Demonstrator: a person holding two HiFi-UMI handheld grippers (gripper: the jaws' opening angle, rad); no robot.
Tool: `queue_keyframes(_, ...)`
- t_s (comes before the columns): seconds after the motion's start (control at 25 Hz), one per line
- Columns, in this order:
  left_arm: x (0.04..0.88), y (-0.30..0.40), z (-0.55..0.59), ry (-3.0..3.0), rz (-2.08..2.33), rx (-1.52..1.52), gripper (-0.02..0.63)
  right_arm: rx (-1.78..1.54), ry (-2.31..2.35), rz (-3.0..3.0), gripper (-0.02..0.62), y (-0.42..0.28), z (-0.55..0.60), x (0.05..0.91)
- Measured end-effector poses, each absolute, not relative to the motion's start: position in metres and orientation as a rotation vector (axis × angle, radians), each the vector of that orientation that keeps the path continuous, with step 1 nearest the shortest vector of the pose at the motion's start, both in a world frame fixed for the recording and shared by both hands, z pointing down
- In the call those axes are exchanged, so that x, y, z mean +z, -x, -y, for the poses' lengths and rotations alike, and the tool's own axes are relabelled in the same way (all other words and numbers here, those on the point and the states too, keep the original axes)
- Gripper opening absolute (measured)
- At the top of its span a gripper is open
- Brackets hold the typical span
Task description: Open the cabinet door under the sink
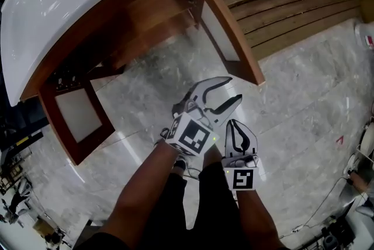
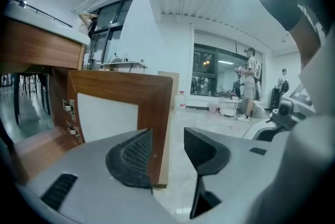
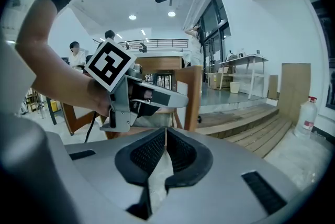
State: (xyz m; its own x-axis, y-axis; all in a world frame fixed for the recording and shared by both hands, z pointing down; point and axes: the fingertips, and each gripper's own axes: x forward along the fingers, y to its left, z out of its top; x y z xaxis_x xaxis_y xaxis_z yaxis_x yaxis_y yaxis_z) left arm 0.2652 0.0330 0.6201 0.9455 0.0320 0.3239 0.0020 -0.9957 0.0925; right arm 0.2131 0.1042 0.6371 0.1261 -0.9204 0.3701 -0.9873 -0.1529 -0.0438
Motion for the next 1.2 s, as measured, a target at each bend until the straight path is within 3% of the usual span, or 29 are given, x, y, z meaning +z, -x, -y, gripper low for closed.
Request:
queue_keyframes(0.36, 0.617, -0.263, -0.03, -2.997, 0.005, 0.503, 0.204, 0.462, -2.188, 1.891, 0.025, -0.219, -0.102, 0.638)
queue_keyframes(0.64, 0.583, -0.218, -0.002, -2.964, 0.148, 0.433, 0.187, 0.407, -2.192, 1.96, 0.025, -0.209, -0.083, 0.59)
queue_keyframes(1.08, 0.469, -0.111, 0.029, -2.953, 0.49, 0.406, 0.037, 0.249, -2.054, 2.196, 0.025, -0.154, -0.036, 0.475)
queue_keyframes(1.2, 0.432, -0.083, 0.035, -2.912, 0.585, 0.31, 0.025, 0.211, -2.011, 2.29, 0.025, -0.133, -0.024, 0.434)
